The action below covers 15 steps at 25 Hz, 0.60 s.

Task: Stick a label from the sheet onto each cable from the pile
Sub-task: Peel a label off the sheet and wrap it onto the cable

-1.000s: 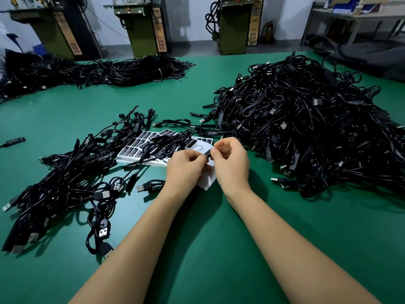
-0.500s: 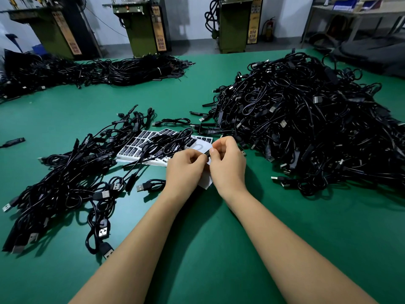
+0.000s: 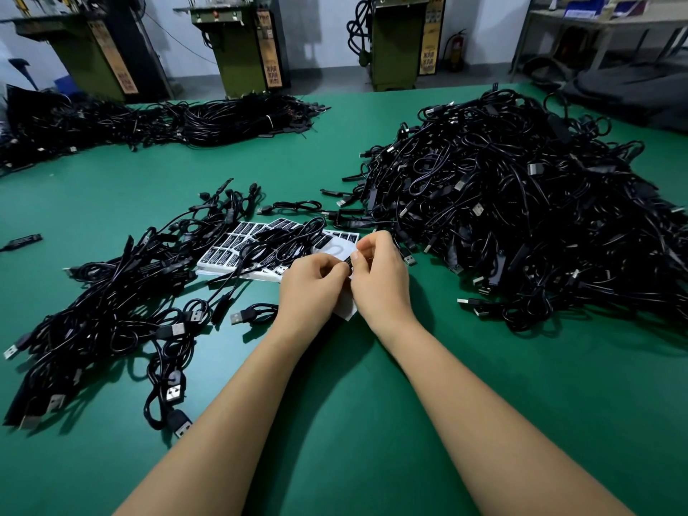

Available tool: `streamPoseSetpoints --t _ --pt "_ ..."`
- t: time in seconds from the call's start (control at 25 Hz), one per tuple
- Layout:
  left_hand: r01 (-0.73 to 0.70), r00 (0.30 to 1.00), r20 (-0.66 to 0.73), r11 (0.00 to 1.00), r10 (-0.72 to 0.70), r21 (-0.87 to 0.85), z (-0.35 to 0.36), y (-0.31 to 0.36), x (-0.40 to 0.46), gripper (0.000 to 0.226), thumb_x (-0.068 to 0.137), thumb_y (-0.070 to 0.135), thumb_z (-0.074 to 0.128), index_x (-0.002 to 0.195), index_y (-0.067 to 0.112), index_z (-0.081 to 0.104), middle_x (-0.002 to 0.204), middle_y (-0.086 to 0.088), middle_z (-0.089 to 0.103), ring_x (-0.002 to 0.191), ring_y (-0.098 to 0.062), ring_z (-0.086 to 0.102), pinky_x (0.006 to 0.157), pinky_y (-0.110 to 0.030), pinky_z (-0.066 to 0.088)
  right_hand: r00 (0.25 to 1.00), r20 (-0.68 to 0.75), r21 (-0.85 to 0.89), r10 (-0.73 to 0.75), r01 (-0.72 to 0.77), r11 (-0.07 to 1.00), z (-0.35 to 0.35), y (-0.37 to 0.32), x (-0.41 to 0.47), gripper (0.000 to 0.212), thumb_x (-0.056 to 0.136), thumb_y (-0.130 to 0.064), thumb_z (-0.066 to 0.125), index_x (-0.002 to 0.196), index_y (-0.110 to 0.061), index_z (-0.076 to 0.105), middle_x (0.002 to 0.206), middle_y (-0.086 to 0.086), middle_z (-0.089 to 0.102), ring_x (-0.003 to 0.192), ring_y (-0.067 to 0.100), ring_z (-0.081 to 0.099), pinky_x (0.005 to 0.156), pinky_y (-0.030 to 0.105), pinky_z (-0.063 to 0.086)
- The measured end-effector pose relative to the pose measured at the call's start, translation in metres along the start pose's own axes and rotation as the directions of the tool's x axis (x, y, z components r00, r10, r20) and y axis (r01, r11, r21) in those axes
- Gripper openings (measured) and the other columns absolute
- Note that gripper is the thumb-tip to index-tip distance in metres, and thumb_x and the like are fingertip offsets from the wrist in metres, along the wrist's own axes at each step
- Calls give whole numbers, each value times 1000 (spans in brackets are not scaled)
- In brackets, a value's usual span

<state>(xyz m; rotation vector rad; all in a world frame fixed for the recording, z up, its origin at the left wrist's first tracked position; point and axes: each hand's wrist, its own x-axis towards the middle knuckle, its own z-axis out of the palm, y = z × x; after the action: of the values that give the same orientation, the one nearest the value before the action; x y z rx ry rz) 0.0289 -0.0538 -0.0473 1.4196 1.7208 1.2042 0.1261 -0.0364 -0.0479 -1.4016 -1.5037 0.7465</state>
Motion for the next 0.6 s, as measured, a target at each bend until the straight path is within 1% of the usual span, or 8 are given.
streamPoseSetpoints --t 0.12,0.2,0.24,0.32,0.4,0.48,0.52,0.6 --pt "1 1000 6 999 -1 -32 0 0 0 23 73 30 53 65 14 68 55 4 64 58 -18 56 65 -42 50 1000 -20 -3 -22 22 1000 0 1 0 11 94 -8 51 105 -9 53 108 8 55 99 26 53 87 36 42" --pt "0 1000 15 998 0 -57 -1 1 -2 21 76 26 55 63 17 68 54 7 64 55 -14 54 62 -35 46 998 -54 16 -20 21 1000 -1 2 1 11 93 -8 54 104 -9 54 106 7 50 95 26 54 87 39 44" --pt "3 1000 22 997 -2 -76 -1 2 -3 22 78 23 55 61 19 69 54 8 65 53 -11 54 60 -30 44 997 -71 45 -4 8 999 -1 2 3 9 93 -8 54 101 -11 55 105 6 50 93 26 55 87 41 46" --pt "15 999 36 992 -11 -122 -2 3 -4 26 83 16 56 61 19 70 60 6 69 52 -9 51 57 -25 42 994 -76 172 81 -67 983 -4 2 5 7 95 -11 50 94 -17 55 100 5 56 85 21 61 84 43 50" --pt "22 999 47 989 -15 -148 -3 4 -5 27 87 12 54 66 15 71 66 1 72 52 -9 50 56 -24 41 986 7 341 165 -157 927 -8 2 9 10 96 -19 52 87 -20 56 88 1 62 75 18 64 79 41 53" --pt "15 998 66 990 -6 -137 -3 4 -5 28 90 14 52 70 14 72 69 -3 72 55 -11 51 58 -26 42 985 130 371 114 -155 915 -14 7 11 9 88 -25 67 88 -18 62 81 -1 63 74 16 64 74 33 54" --pt "14 997 82 991 -3 -135 -4 4 -6 29 91 15 52 71 14 73 69 -4 72 57 -12 52 59 -27 41 981 174 371 79 -140 918 -17 10 11 15 82 -25 75 89 -18 64 79 -3 63 72 11 62 70 26 53" --pt "21 992 127 985 2 -173 -6 5 -6 34 93 13 49 67 14 71 67 -3 70 60 -13 52 59 -26 40 980 195 384 46 -119 916 -19 14 12 23 73 -24 83 88 -19 66 76 -6 63 67 2 58 66 17 49"
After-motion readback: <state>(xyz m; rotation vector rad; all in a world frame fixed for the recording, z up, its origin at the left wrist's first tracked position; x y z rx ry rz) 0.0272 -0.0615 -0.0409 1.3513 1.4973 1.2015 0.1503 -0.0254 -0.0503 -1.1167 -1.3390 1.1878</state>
